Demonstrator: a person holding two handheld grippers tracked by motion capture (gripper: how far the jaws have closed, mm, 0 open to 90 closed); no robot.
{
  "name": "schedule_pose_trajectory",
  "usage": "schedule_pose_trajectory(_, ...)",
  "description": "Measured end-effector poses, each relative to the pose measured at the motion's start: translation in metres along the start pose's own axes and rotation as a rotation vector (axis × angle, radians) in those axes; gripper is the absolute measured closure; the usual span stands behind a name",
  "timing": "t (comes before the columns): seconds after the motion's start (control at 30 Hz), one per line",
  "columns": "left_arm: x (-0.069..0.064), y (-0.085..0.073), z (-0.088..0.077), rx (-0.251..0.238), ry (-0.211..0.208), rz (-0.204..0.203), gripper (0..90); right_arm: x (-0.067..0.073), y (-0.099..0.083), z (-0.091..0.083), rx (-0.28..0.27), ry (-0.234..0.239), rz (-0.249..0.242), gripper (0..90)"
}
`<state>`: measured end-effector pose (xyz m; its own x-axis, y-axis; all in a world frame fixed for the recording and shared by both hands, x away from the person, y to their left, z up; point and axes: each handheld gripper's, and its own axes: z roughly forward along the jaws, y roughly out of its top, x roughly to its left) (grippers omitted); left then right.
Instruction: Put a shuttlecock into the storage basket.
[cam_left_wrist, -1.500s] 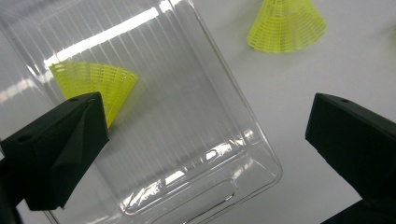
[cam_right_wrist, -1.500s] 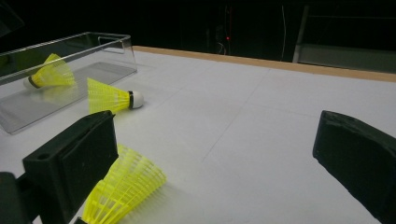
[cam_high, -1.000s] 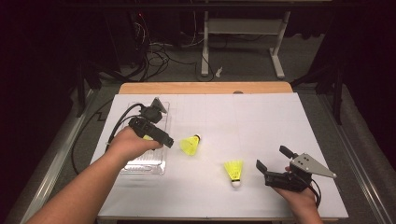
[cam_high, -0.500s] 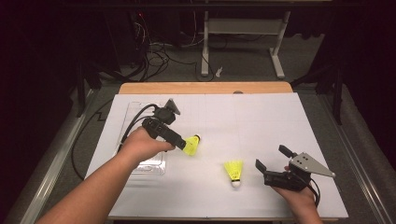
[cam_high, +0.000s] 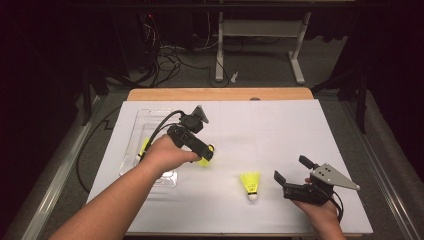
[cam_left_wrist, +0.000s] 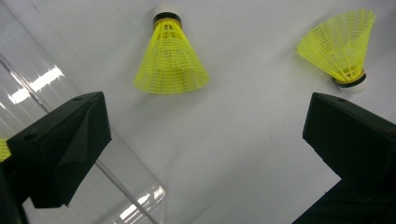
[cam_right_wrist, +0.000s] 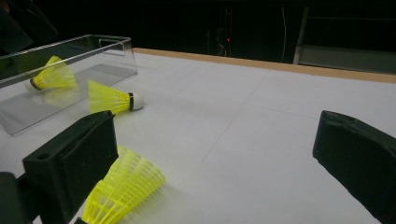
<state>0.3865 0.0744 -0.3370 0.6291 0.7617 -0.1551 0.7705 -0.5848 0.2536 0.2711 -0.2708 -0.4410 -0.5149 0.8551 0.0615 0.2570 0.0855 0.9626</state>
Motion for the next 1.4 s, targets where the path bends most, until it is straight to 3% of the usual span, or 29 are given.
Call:
schedule_pose_trajectory(0.17, -0.003, 0.002, 0.006, -0.003, -0.005, 0.003, 5.2, 0.0, 0.001, 0.002, 0.0, 0.006, -0.001, 0.6)
schedule_pose_trajectory(0.3, -0.005, 0.003, 0.011, -0.009, -0.018, 0.005, 12.8, 0.0, 0.001, 0.003, 0.003, 0.007, 0.0, 0.6)
schedule_pose_trajectory(0.5, -0.007, 0.002, 0.027, 0.016, -0.022, 0.01, 17.9, 0.0, 0.001, 0.001, -0.004, 0.003, -0.003, 0.6)
schedule_pose_trajectory(0.93, 0.006, -0.002, 0.058, 0.036, -0.041, -0.033, 38.1, 0.001, 0.001, 0.0, -0.004, 0.002, -0.005, 0.6)
schedule_pose_trajectory(1.4, 0.013, 0.003, 0.069, 0.022, -0.053, -0.077, 54.5, 0.0, 0.001, -0.001, -0.004, 0.001, 0.0, 0.6)
